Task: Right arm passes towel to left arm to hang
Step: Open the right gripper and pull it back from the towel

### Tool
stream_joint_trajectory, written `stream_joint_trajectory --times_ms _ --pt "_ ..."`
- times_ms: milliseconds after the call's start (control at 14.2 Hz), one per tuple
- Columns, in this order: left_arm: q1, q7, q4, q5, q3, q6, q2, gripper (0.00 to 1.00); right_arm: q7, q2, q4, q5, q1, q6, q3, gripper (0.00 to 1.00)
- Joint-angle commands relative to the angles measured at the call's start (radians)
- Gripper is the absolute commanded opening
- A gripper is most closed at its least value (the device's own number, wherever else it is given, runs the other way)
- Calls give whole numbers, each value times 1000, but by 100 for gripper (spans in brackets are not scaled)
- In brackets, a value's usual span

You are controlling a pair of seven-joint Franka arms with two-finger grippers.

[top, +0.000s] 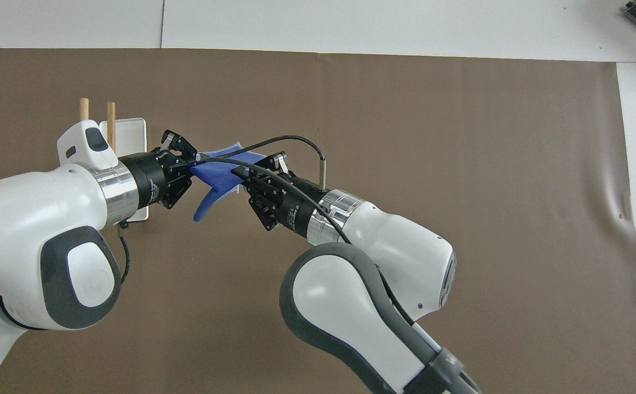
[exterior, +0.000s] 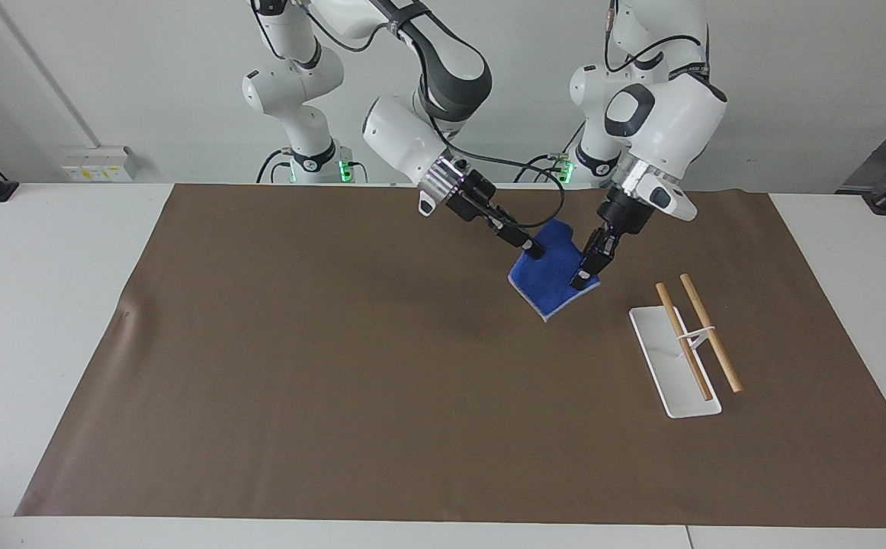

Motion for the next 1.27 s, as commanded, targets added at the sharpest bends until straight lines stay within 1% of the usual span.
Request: stream_joint_trajectory --times_ms 0,70,141,211,352,422,633,844,985,1126,1196 --pt "2 110 2 -17 6 1 6 0 -19 13 17 -8 -9 14 6 9" --pt "2 110 2 -17 6 1 4 0 -19 13 17 -9 -9 14 6 54" --pt "2 112 2 -17 5 -1 4 0 -30 13 17 -11 -10 15 5 93" --pt "2 112 2 -17 5 -1 4 0 -74 10 14 -14 -10 17 3 100" --pt "2 112 2 -15 5 -1 4 0 -204 -8 -9 -14 -27 15 2 100" --pt "2 112 2 -15 5 -1 4 0 -302 -10 -22 -14 -32 21 -1 100" --pt "2 121 2 -11 6 2 6 0 -546 -14 -67 -15 -58 73 -3 100" --pt "5 254 4 -11 8 2 7 0 -773 -19 -104 -17 -119 92 -3 100" --pt "11 305 5 -9 10 2 7 0 -915 -24 -125 -21 -174 93 -3 100" --pt "12 311 8 17 25 4 12 0 -1011 -19 -128 -75 -229 84 -3 100" --pt "12 314 10 43 52 4 14 0 -1026 -16 -128 -139 -246 80 -3 100"
